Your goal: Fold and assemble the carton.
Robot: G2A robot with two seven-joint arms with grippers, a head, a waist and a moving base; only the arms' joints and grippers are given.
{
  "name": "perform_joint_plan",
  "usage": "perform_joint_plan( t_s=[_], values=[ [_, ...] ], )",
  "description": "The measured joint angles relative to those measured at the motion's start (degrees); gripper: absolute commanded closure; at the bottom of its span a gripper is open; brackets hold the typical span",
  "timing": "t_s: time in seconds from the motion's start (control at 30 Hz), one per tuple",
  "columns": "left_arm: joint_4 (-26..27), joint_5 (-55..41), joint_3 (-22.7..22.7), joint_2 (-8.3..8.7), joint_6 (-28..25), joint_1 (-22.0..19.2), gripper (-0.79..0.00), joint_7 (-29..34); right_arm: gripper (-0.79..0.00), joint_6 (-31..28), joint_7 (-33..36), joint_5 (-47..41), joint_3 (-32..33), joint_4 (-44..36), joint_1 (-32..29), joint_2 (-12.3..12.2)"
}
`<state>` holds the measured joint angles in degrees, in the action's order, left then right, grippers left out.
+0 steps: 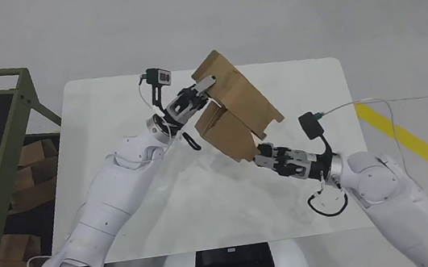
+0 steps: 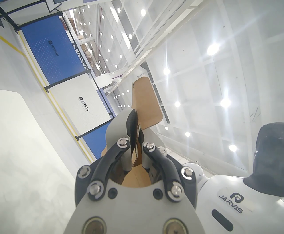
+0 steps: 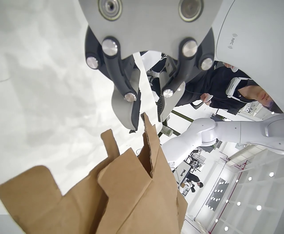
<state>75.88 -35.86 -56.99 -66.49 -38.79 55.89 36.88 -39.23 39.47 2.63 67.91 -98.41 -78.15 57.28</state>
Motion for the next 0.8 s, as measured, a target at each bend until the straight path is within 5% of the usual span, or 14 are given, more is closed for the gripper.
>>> perform_joint_plan(
  t_s=[0.17, 0.8],
  values=[
    [-0.15, -0.04, -0.29, -0.35, 0.24, 0.02, 0.000, 0.69, 0.000, -0.85, 0.30, -1.47, 0.35, 0.20, -0.09, -0.11],
    [-1.61, -1.65, -1.15, -1.56, 0.67, 0.09, 0.000, 4.50, 0.000, -6.43, 3.09, -9.98, 3.18, 0.70, -1.73, -1.02]
  ],
)
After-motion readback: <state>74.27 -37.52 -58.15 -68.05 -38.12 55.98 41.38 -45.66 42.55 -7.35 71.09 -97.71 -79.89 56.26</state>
